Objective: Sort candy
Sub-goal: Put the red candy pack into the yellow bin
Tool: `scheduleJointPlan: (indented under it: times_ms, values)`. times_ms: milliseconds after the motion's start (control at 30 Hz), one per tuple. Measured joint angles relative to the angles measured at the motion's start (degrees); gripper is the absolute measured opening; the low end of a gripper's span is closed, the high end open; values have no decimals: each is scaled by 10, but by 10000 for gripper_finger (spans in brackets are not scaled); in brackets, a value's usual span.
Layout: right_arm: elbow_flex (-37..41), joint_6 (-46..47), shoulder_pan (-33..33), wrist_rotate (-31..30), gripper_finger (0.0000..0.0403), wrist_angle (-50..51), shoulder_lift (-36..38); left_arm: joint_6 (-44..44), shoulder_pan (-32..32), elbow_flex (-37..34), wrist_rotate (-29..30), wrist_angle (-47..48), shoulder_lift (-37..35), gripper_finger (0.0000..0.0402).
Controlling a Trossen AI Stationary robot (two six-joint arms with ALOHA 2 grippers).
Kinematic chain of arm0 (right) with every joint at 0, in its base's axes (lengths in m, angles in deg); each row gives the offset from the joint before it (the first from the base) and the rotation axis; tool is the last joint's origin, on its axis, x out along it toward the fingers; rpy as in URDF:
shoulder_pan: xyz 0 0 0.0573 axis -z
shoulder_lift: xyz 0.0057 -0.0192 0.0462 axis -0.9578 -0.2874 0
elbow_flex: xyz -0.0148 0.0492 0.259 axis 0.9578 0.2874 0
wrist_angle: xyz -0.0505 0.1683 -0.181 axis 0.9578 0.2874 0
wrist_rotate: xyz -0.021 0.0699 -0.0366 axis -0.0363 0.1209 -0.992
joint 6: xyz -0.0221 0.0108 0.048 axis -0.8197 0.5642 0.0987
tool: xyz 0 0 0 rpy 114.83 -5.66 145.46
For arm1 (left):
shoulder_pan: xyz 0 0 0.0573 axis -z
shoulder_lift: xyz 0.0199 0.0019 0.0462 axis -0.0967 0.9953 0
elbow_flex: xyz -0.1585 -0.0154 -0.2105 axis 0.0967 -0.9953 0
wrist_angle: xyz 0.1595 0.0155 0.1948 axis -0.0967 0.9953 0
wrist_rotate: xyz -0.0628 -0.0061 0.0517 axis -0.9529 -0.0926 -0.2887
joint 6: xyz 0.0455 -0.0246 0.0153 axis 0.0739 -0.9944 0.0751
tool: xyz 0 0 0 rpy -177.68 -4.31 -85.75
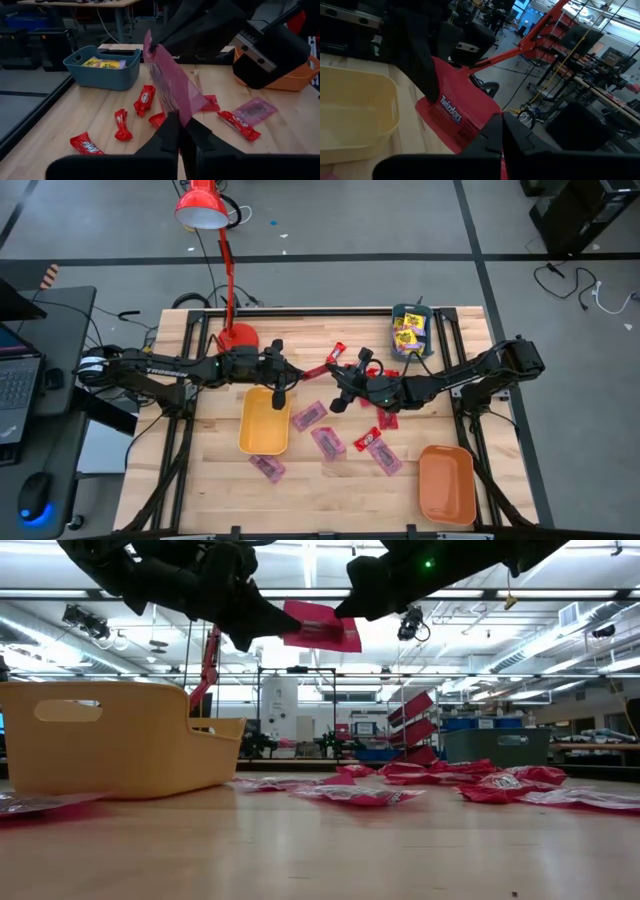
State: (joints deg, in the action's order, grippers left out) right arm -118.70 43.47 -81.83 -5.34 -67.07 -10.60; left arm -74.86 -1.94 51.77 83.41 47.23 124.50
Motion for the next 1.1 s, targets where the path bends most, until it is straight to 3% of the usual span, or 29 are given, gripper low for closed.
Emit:
scheduleJointPlan:
  times_ms: [267, 400, 533, 867, 1000, 1100]
  values:
    - [0, 38, -1, -45, 33, 2, 0, -9, 0, 5, 20, 48, -24, 2]
    - [0, 39, -1, -120, 63, 3, 0, 1, 0, 30, 67, 182, -60, 1]
    - [0, 35, 2, -168, 84, 14, 0, 4, 4, 82, 71, 373, -90, 1]
    - [0, 38, 43, -163, 90, 21, 0, 3, 49, 268, 58, 795, -101, 0]
    - [9, 63, 54, -124, 92, 21, 0, 0, 69, 297, 59, 877, -101, 0]
    - [21, 91, 65, -94, 91, 21, 0, -41, 77, 295, 52, 884, -99, 0]
